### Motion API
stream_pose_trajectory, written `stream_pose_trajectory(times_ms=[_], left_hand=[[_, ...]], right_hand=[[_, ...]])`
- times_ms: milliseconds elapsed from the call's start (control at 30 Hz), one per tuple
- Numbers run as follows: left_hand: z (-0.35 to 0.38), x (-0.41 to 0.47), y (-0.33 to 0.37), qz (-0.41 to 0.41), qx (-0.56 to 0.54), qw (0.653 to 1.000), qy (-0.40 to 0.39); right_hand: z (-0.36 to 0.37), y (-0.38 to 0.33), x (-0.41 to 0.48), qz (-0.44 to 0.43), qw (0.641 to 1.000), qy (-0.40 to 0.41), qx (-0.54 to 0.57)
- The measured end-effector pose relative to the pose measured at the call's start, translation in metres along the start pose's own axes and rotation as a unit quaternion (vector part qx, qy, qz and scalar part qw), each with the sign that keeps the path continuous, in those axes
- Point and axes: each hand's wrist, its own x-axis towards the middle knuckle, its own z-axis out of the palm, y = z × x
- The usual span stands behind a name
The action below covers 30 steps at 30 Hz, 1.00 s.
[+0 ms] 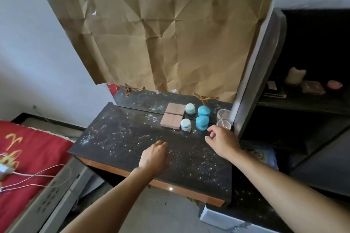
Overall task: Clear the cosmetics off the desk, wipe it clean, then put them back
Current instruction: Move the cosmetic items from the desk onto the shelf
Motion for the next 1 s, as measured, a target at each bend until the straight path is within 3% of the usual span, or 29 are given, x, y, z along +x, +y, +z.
stream_pose_trajectory(times_ms=[233,533,800,1000], left_hand=[[0.018,0.043,-0.065,-0.043,-0.021,0.998,-0.035],[0.041,0.143,-0.119,-0.044,-0.023,0.993,-0.111],[0.069,0.249,-0.12,0.068,0.027,0.984,-0.162],[0.101,0.308,-0.112,0.177,0.07,0.963,-0.19]], right_hand=[[0.076,-0.019,0.076,0.025,0.991,-0.116,-0.063],[0.153,-0.029,0.174,0.04,0.982,-0.147,-0.111],[0.175,-0.025,0.186,0.053,0.967,-0.174,-0.176],[0.174,-0.024,0.164,0.123,0.983,-0.112,-0.08]])
